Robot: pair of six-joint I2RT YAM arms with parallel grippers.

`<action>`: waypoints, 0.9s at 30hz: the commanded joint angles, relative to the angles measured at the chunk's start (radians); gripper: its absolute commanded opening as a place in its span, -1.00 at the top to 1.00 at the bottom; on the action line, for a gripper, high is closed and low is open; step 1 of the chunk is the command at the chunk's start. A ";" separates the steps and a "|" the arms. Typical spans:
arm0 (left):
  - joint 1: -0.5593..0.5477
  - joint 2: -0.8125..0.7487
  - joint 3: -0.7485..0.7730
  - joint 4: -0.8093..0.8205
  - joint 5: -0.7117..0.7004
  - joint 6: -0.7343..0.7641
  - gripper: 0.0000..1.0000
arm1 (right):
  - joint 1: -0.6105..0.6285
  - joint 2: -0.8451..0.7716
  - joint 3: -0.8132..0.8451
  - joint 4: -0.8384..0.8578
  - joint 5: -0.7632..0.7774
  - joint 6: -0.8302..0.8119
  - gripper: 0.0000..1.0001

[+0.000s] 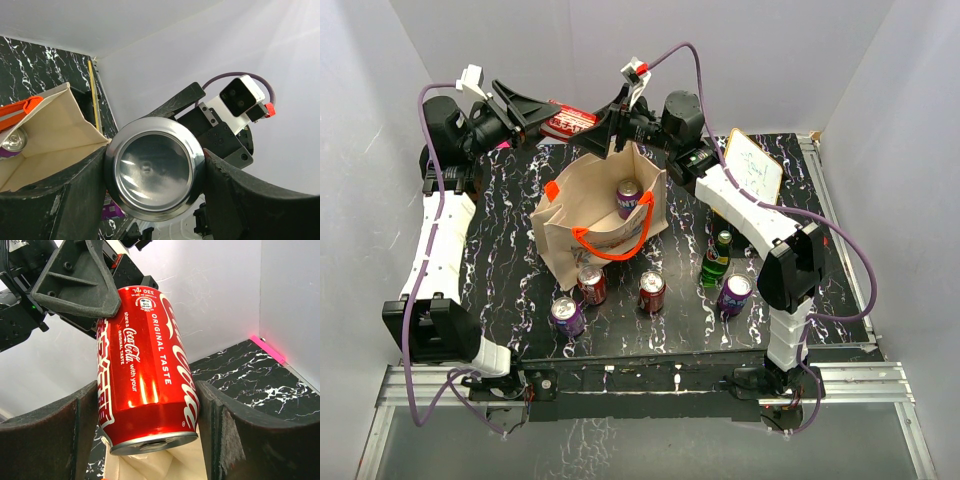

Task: Place the beverage into the canvas bag

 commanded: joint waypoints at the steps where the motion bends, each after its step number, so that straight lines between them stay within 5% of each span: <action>1: 0.018 -0.056 0.009 0.070 0.010 -0.074 1.00 | -0.016 -0.017 0.036 0.062 0.007 0.022 0.50; 3: 0.017 -0.061 -0.003 0.066 0.002 -0.066 1.00 | -0.017 -0.021 0.038 0.064 0.016 0.017 0.83; 8: 0.018 -0.070 -0.038 0.045 -0.011 -0.011 0.04 | -0.019 -0.034 0.052 0.065 0.018 0.008 0.84; 16: 0.018 -0.069 -0.044 0.002 -0.026 0.101 -0.86 | -0.034 -0.046 0.078 0.025 0.026 0.013 0.85; 27: 0.021 -0.081 -0.107 -0.051 -0.039 0.247 -0.94 | -0.072 -0.069 0.091 -0.068 0.030 -0.018 0.85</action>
